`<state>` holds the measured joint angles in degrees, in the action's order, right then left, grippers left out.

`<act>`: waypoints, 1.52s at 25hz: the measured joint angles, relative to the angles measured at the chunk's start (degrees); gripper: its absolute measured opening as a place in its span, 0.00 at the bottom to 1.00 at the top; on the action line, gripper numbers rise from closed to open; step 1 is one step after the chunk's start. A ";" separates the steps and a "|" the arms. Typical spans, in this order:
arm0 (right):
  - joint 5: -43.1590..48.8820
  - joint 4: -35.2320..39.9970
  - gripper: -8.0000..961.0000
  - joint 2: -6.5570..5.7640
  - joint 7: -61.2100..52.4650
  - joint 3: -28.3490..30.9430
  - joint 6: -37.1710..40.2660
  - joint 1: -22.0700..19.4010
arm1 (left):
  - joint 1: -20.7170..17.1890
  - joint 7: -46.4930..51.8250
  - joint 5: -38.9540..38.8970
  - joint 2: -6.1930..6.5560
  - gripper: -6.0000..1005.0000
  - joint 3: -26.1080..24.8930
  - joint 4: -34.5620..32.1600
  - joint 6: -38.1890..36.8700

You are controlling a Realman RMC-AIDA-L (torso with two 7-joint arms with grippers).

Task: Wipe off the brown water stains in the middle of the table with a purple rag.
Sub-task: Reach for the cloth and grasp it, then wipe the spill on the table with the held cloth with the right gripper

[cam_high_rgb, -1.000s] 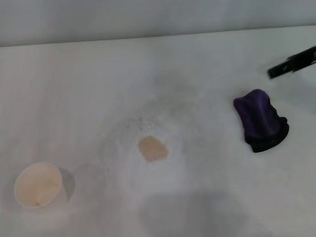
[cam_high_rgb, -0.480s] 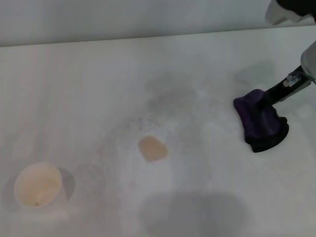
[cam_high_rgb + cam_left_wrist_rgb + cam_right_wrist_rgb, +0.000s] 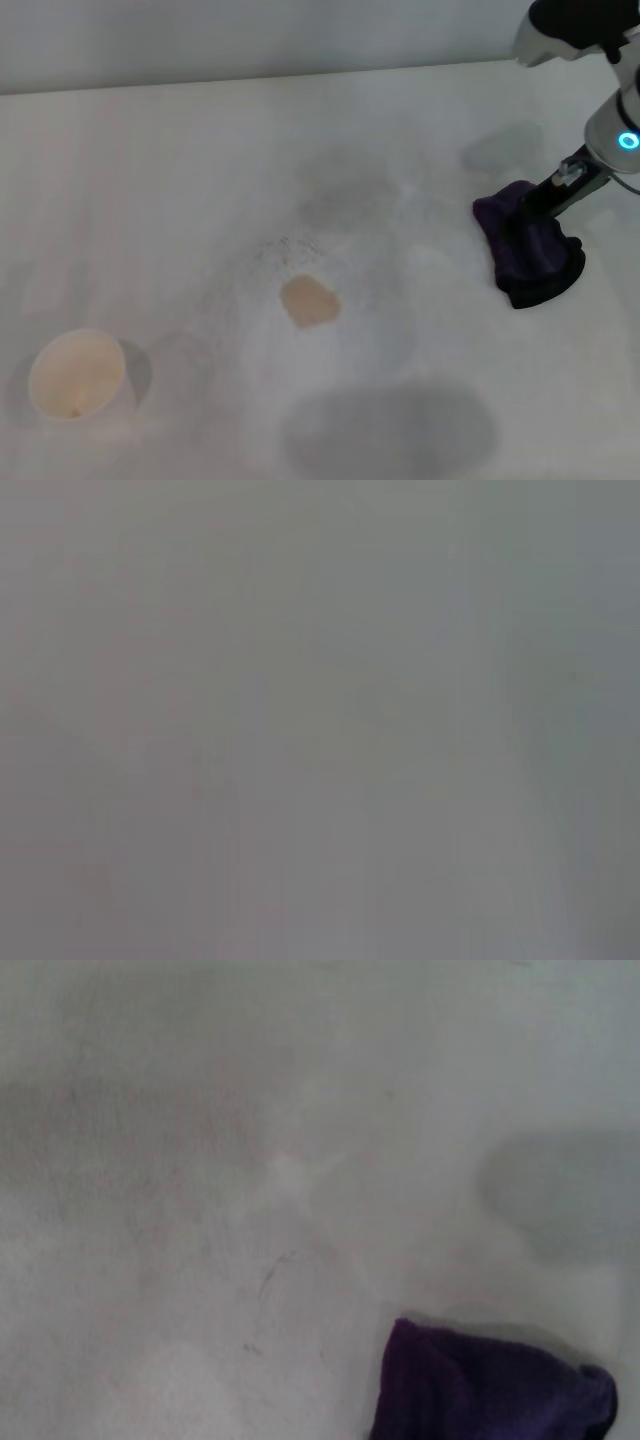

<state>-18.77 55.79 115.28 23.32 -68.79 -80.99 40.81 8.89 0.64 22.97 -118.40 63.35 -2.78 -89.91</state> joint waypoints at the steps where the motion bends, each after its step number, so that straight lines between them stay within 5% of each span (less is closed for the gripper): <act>1: 0.04 -0.49 0.86 0.02 -0.01 -0.28 0.23 0.26 | 0.03 -0.16 -0.06 0.01 0.87 -0.05 -0.20 0.14; 5: 0.09 -4.23 0.86 0.04 -0.03 -0.96 1.99 1.76 | 0.03 -0.23 -0.15 0.10 0.87 -0.25 -0.67 0.40; 18: 2.16 -7.18 0.35 0.09 -1.91 -1.06 3.48 3.93 | 0.07 -0.39 -0.15 0.82 0.87 -0.25 -0.65 1.12; 29: 2.01 -6.58 0.12 0.39 -4.05 -7.91 4.17 4.23 | 0.12 -0.38 -0.15 0.93 0.87 -0.25 -0.74 1.87; 38: -8.30 -6.16 0.09 0.77 -3.96 -20.89 6.96 6.42 | 1.08 -0.25 0.18 0.85 0.87 -0.04 -0.74 3.24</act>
<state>-27.07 49.62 116.05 19.36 -89.68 -74.03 47.22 9.97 0.39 23.15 -117.55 63.31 -3.52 -86.66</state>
